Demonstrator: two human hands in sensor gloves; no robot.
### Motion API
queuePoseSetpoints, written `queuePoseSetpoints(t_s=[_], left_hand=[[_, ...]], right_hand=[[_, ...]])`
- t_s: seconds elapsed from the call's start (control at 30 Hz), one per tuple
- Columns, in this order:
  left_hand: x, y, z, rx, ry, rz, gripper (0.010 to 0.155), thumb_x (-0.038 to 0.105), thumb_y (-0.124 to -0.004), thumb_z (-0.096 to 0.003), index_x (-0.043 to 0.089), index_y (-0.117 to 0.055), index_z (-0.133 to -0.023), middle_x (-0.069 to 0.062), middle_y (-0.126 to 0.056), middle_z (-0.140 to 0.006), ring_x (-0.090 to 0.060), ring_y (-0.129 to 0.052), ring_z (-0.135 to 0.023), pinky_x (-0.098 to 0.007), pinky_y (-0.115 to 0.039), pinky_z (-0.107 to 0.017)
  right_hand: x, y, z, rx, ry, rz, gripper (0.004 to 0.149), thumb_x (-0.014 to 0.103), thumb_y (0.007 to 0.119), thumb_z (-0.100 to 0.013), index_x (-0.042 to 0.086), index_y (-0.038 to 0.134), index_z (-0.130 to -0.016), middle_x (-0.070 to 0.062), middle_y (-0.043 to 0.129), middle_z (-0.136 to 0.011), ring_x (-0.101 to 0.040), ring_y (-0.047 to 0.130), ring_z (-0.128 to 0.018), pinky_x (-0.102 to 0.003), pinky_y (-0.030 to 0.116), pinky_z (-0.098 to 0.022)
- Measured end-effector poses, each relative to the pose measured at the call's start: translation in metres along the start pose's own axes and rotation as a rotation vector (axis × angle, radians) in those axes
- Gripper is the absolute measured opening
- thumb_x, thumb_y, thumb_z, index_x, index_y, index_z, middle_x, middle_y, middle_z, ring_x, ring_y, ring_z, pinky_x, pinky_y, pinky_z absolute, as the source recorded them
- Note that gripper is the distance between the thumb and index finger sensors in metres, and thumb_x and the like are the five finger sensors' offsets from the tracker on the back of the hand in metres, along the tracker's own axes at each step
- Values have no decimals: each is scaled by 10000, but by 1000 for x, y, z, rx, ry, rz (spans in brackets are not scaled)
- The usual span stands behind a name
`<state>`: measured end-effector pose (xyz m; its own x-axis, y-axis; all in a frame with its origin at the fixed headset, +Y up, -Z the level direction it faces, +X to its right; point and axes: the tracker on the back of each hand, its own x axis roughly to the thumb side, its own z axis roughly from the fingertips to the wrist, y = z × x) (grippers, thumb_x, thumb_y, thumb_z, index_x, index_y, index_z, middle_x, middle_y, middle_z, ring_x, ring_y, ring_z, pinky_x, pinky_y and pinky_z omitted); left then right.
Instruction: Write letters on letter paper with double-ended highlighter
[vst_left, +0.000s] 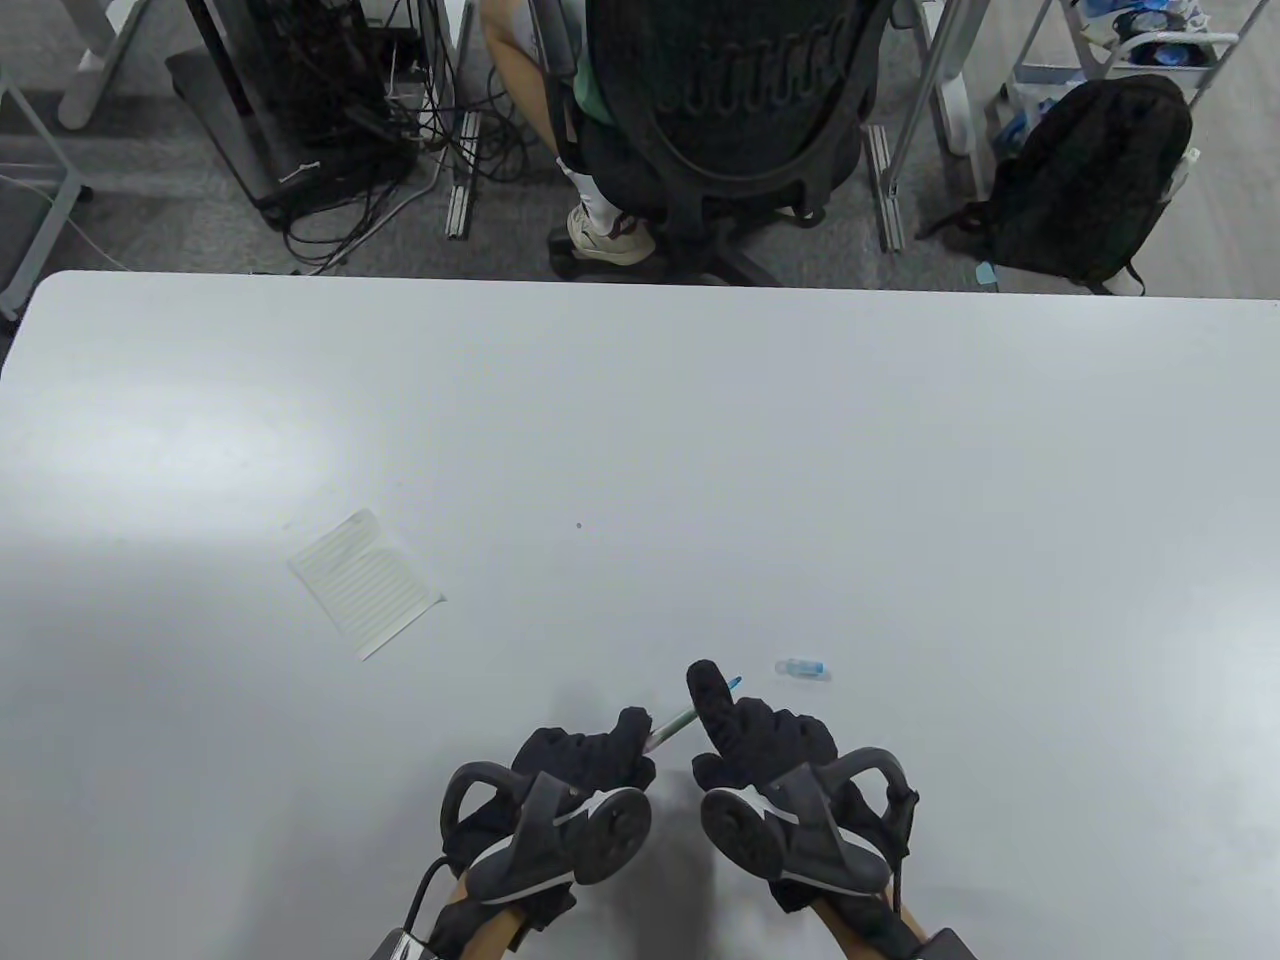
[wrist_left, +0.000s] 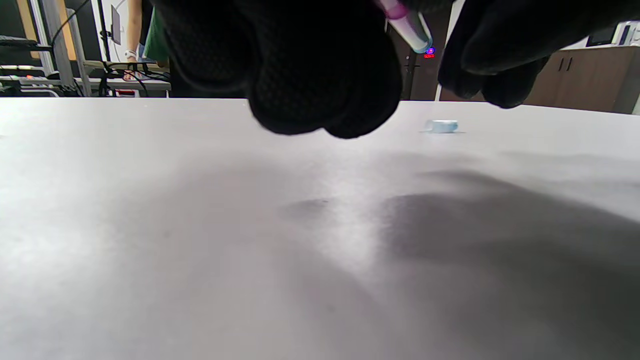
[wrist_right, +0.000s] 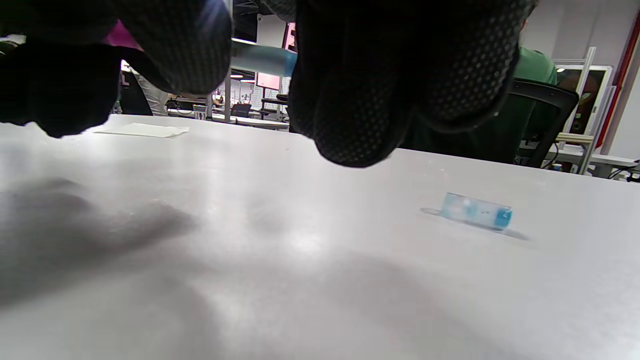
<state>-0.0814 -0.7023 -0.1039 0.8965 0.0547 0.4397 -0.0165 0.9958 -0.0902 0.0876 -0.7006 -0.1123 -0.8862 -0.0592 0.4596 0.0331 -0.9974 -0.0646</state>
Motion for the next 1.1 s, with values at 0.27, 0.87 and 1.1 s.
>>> queuePoseSetpoints(t_s=[0.27, 0.87, 1.1], left_hand=[[12, 4, 5, 25, -60, 23, 569, 445, -521, -628, 129, -619, -1090, 64, -964, -759, -74, -1010, -542, -423, -810, -693], [-22, -7, 15, 24, 78, -137, 630, 544, -502, -588, 224, -550, -1128, 48, -902, -902, -110, -980, -707, -469, -751, -745], [-49, -18, 17, -7, 176, -132, 692, 562, -501, -584, 227, -407, -1182, -50, -642, -1148, -201, -809, -973, -538, -650, -798]], right_hand=[[11, 6, -1, -33, -39, 10, 676, 402, 700, -538, 110, 498, -1112, -182, 961, -748, -281, 1026, -526, -531, 854, -468], [-31, 9, 3, -35, 100, 10, 602, 446, 659, -542, 110, 657, -1041, -189, 957, -726, -296, 1012, -525, -554, 835, -472], [-47, 13, 7, -38, 149, -5, 549, 492, 655, -534, 158, 718, -965, -181, 950, -723, -305, 1005, -515, -569, 831, -467]])
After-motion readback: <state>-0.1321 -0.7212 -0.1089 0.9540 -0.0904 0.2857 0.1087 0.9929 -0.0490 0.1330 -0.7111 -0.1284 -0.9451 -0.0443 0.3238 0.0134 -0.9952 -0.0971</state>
